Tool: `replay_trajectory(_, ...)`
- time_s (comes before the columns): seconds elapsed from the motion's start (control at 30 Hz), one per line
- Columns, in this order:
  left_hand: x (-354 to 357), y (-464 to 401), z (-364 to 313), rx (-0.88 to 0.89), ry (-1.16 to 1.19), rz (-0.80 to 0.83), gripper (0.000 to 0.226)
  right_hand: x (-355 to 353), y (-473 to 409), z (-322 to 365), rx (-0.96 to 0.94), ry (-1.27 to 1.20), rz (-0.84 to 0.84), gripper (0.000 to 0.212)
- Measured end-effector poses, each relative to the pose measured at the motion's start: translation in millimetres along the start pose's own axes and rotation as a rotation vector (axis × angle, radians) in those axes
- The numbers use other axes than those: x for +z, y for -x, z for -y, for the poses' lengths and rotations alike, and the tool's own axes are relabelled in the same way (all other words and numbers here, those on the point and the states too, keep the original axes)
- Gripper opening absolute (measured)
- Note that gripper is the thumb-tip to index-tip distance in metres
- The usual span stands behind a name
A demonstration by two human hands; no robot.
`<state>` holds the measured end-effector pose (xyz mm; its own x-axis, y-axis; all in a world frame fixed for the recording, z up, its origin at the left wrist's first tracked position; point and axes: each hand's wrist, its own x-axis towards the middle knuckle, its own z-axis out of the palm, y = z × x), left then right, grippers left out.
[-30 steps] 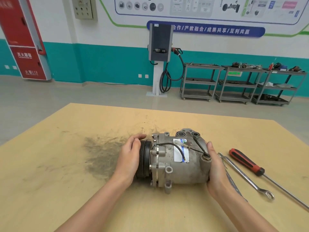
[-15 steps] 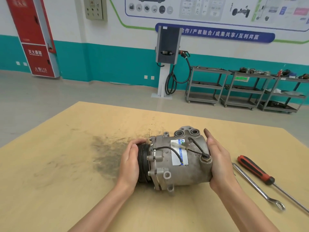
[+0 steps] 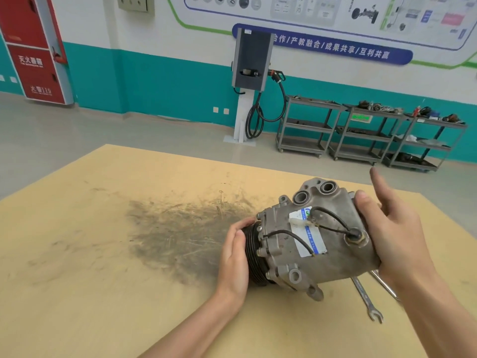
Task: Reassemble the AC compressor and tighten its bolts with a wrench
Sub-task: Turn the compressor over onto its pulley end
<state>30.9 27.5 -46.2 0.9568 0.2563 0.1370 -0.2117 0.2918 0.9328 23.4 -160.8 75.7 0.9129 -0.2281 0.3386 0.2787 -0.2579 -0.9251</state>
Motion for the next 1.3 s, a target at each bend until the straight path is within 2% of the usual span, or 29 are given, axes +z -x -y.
replay_trajectory(0.17, -1, -3, 1, -0.123, 0.041, 0.089, 0.031, -1, -10, 16, 0.057, 0.034, 0.018, 0.056)
replay_trajectory(0.37, -25, -15, -26, 0.021, -0.057, 0.079, 0.037, 25, -21, 35, 0.003, 0.209, 0.143, 0.061)
replay_trajectory(0.5, -43, -19, -43, 0.146, -0.043, 0.011, 0.038, 48, -16, 47, -0.128, 0.46, 0.223, 0.058)
replay_trajectory(0.67, -60, -11, -46, 0.159, -0.051, 0.029, 0.035, 69, -3, 64, -0.181, 0.688, 0.227, 0.057)
replay_trajectory(0.83, -60, 0, -50, 0.172, -0.055, 0.119, 0.062, 91, 8, 72, -0.226, 0.809, 0.243, 0.061)
replay_trajectory(0.93, -64, 3, -51, 0.176, -0.065, 0.174, 0.067, 97, 6, 73, -0.224, 0.821, 0.238, 0.064)
replay_trajectory(1.1, -68, 9, -54, 0.182, -0.151, 0.318, 0.095, 99, 5, 71, -0.212, 0.83, 0.217, 0.065)
replay_trajectory(1.2, -67, 8, -55, 0.179, -0.145, 0.343, 0.105, 99, 4, 71, -0.219, 0.825, 0.237, 0.065)
replay_trajectory(1.3, -69, 4, -52, 0.174, -0.149, 0.328, 0.106, 87, 2, 69, -0.258, 0.728, 0.327, 0.071)
